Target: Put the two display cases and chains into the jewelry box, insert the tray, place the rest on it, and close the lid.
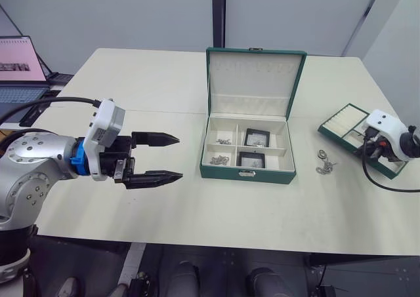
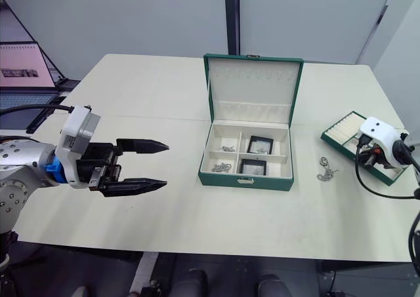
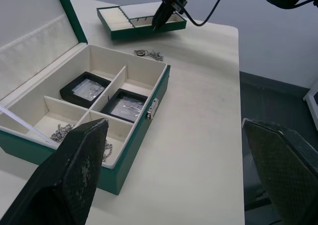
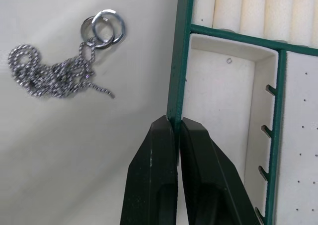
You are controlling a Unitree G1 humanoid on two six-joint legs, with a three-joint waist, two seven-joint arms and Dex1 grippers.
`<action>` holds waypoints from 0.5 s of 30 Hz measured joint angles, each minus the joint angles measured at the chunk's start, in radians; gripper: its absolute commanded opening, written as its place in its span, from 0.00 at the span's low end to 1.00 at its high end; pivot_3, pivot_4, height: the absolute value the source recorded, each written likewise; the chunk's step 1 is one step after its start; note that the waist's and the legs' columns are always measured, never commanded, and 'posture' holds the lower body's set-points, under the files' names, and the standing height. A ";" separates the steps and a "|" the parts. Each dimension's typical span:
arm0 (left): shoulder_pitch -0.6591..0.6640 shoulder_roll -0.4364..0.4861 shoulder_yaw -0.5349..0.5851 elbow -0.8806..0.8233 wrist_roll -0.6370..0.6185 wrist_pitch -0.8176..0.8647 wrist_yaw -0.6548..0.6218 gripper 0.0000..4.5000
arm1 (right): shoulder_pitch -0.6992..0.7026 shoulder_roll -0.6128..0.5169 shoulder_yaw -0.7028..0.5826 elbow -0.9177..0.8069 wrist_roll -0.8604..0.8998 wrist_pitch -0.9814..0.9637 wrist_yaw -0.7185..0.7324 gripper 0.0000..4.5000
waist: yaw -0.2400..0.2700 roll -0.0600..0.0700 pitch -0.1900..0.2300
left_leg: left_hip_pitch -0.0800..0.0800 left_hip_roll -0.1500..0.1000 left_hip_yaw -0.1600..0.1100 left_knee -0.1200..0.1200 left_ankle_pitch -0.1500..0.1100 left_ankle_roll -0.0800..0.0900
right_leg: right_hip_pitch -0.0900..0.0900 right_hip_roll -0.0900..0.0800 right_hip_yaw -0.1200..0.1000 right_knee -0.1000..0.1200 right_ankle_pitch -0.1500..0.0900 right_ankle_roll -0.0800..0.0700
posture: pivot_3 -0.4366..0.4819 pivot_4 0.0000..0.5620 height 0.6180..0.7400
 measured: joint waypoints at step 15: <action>0.014 0.060 0.026 0.155 0.082 -0.087 -0.110 1.00 | -0.047 -0.244 -0.014 -0.930 0.417 0.639 0.173 0.00 | -0.001 0.005 0.001 | 0.001 0.000 0.000 -0.001 -0.002 0.004 | -0.005 0.000 0.000 0.000 0.000 0.000 | 0.48 0.27 1.00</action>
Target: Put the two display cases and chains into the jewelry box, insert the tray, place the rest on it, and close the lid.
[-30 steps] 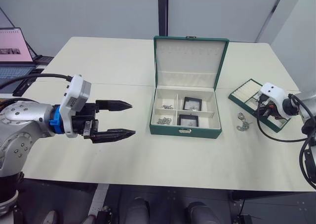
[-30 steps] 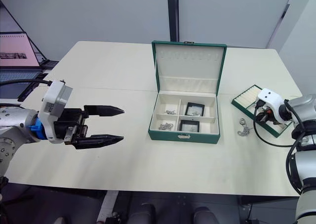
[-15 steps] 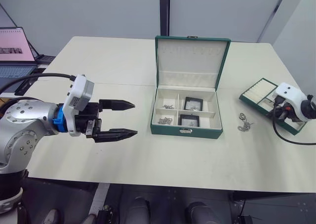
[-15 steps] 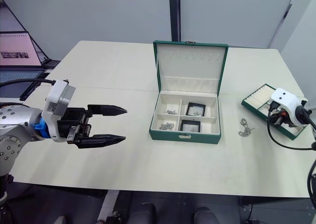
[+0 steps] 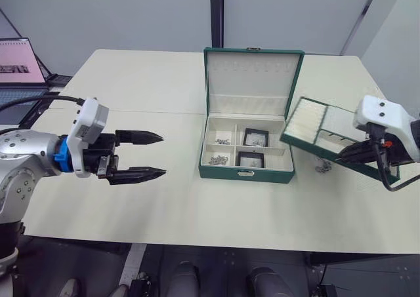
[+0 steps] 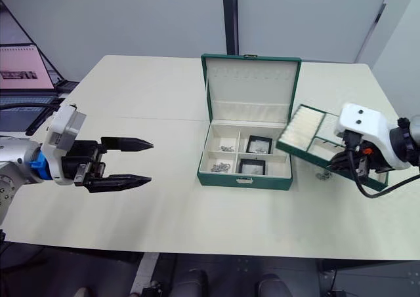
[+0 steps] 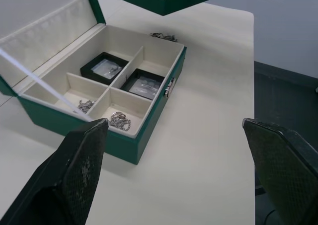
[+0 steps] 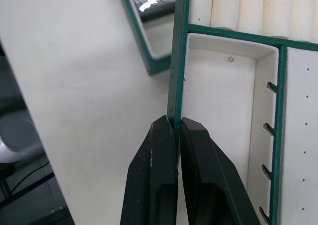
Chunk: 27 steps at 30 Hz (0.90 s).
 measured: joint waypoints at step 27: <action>0.076 0.015 0.056 -0.020 -0.018 0.023 -0.042 1.00 | -0.351 0.395 0.535 0.138 -0.056 -0.024 -0.251 0.00 | -0.006 -0.002 0.000 | -0.001 0.001 -0.001 0.000 0.000 0.000 | -0.002 0.000 -0.001 0.006 0.000 0.000 | 0.48 0.27 1.00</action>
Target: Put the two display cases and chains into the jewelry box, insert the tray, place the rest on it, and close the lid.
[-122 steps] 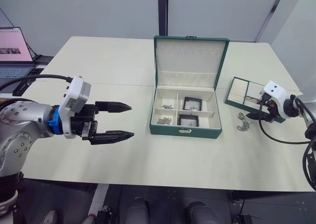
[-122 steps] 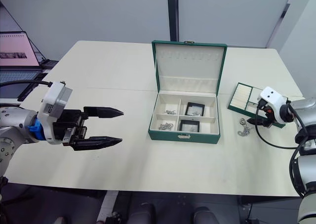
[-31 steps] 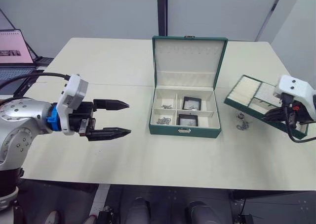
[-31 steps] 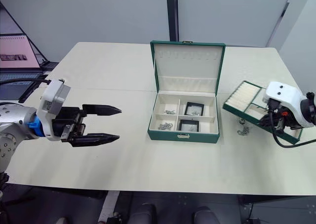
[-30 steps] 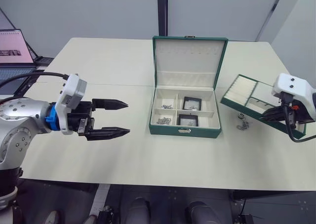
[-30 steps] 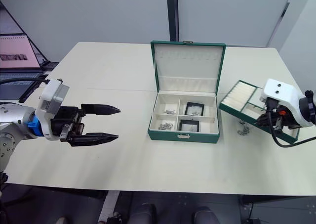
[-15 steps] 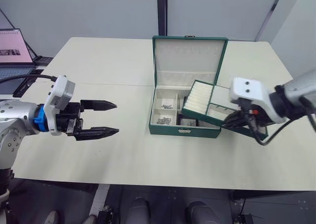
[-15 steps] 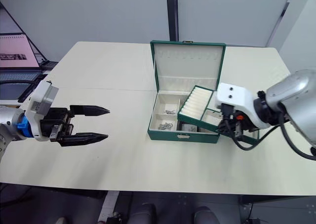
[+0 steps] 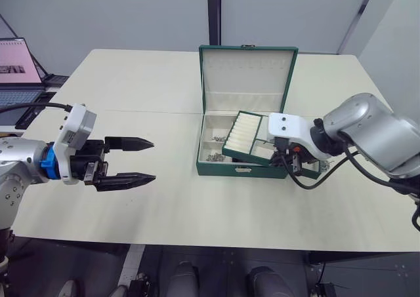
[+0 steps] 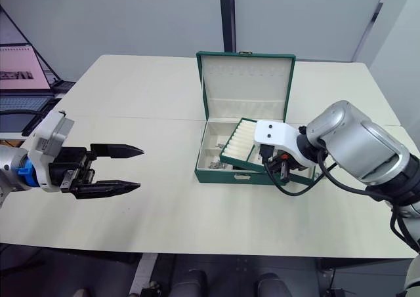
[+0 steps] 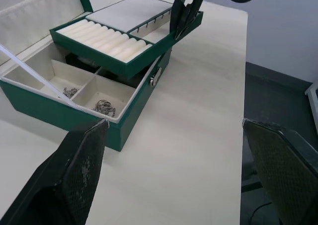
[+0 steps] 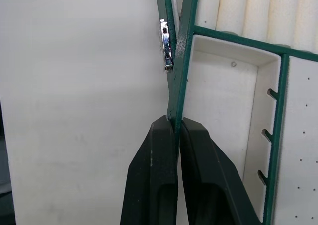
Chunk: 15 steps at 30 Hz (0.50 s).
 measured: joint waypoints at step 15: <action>0.018 0.000 0.001 -0.020 -0.014 0.001 0.006 1.00 | -0.043 0.080 0.022 0.024 -0.060 -0.133 0.031 0.00 | 0.002 0.000 0.000 | 0.000 0.001 0.000 0.000 0.000 0.000 | -0.001 0.000 -0.001 0.001 0.000 0.000 | 0.48 0.27 1.00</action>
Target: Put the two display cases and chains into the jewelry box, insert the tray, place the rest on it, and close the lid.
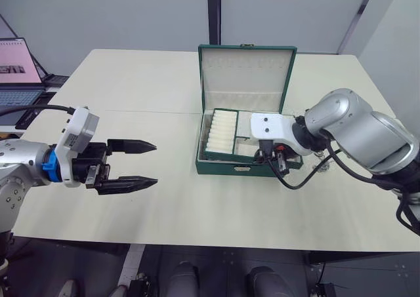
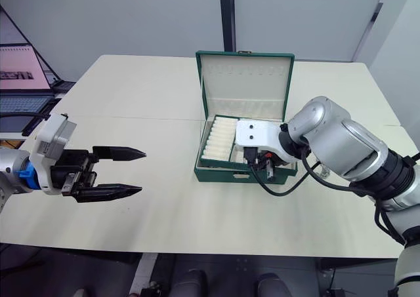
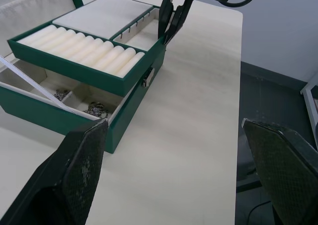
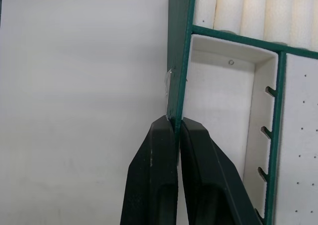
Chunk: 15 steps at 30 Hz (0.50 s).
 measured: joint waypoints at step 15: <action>0.003 0.000 0.011 -0.023 -0.016 0.017 0.024 1.00 | 0.002 0.092 0.024 0.175 -0.108 -0.163 0.036 0.00 | 0.001 -0.001 0.000 | 0.000 0.000 0.000 0.000 0.000 0.000 | -0.001 0.000 0.000 0.001 0.000 0.000 | 0.48 0.27 1.00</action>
